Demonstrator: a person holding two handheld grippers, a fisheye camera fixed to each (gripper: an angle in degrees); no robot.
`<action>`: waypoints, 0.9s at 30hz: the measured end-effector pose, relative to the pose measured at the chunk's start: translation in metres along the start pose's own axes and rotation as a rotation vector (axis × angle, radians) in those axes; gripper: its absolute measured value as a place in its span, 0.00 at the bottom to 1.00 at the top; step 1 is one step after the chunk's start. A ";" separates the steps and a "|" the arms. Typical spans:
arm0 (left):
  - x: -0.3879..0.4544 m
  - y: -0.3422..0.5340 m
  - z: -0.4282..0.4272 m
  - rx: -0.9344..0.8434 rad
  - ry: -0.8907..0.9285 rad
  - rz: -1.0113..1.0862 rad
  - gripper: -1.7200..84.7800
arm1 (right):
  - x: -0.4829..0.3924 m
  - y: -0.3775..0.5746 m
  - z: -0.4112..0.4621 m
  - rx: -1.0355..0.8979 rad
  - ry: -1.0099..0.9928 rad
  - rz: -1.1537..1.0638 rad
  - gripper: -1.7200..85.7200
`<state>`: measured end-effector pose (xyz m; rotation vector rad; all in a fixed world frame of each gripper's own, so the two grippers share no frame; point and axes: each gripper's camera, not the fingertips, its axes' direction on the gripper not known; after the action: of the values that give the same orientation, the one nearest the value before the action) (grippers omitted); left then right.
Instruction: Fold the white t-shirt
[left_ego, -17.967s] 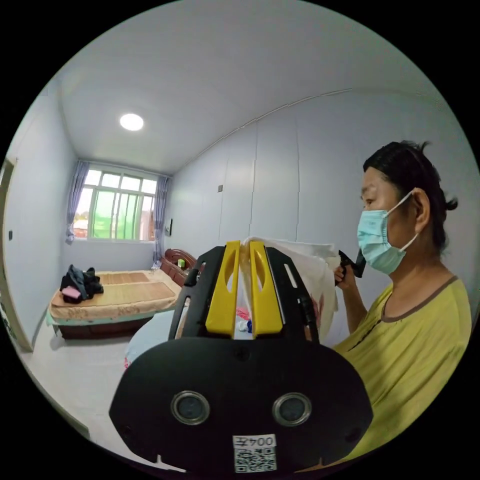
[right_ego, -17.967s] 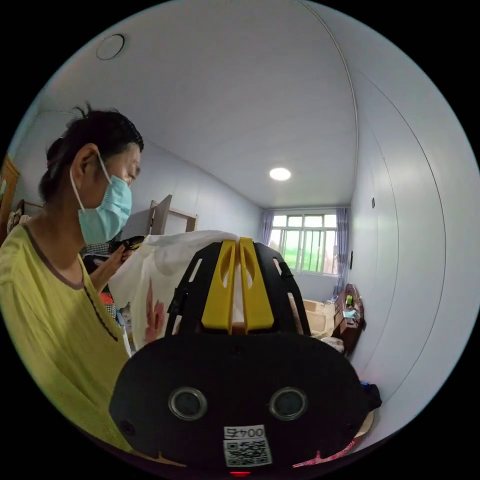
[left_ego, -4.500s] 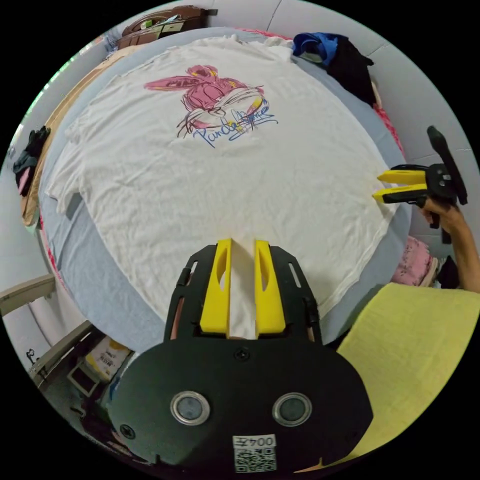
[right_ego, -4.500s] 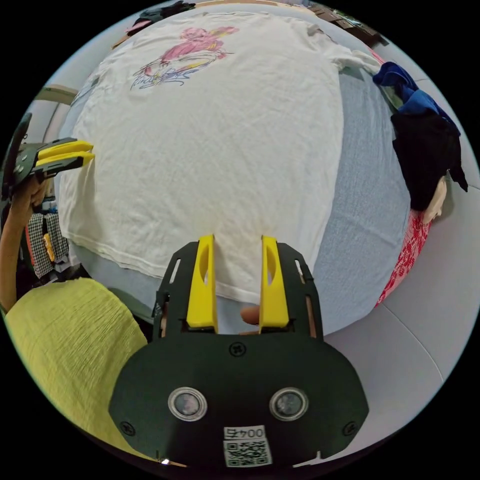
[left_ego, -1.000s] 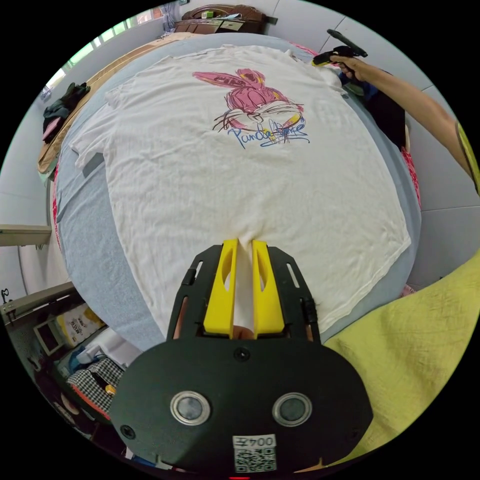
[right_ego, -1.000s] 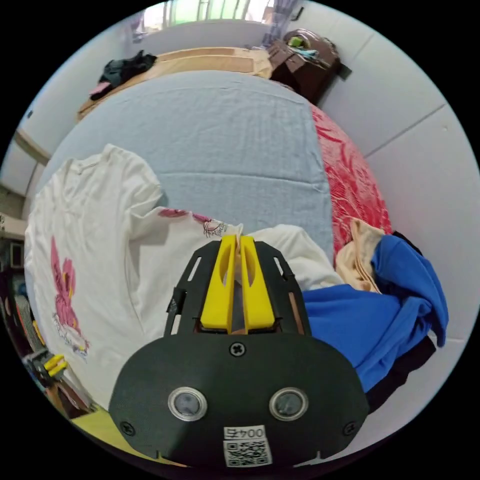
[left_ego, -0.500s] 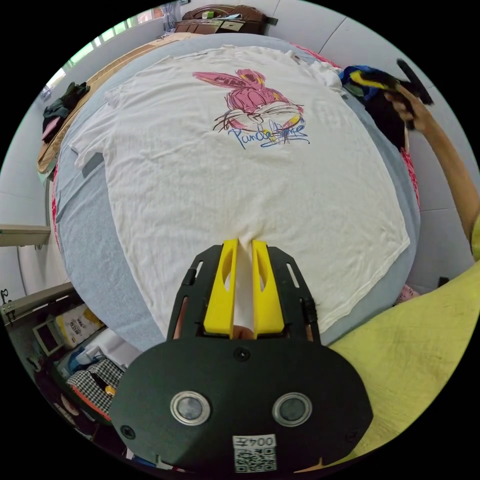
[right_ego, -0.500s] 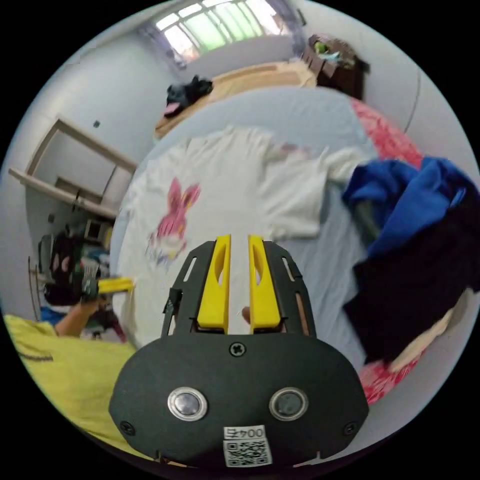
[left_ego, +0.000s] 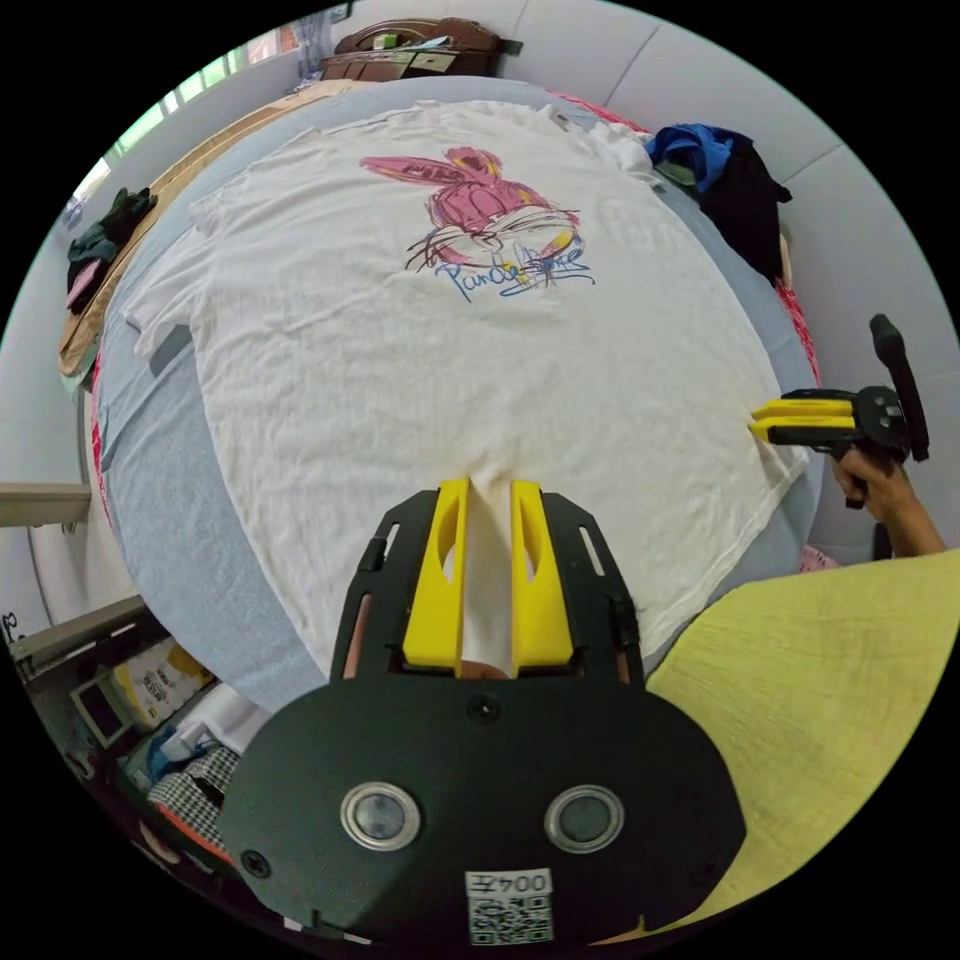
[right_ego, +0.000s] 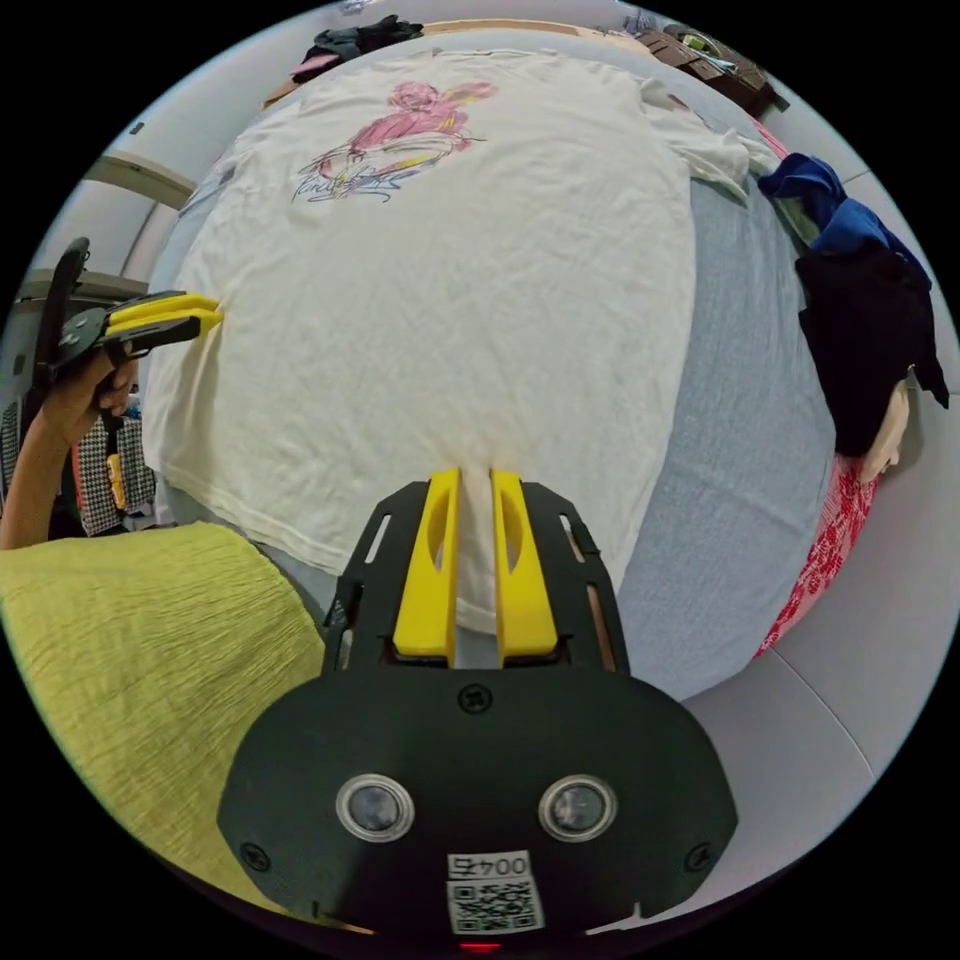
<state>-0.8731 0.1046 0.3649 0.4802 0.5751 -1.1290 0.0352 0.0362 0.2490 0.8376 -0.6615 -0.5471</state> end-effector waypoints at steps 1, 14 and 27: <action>-0.001 0.002 -0.002 0.002 0.006 0.000 0.10 | 0.000 0.005 -0.002 0.012 -0.011 0.007 0.09; -0.054 0.086 -0.080 0.146 0.102 -0.008 0.16 | -0.006 0.052 -0.023 0.027 -0.069 0.056 0.13; -0.134 0.257 -0.093 0.040 0.254 -0.359 0.14 | 0.020 0.136 -0.036 0.098 -0.065 0.130 0.14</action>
<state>-0.6924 0.3469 0.3982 0.5749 0.8865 -1.4331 0.0986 0.1162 0.3474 0.8640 -0.8018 -0.4287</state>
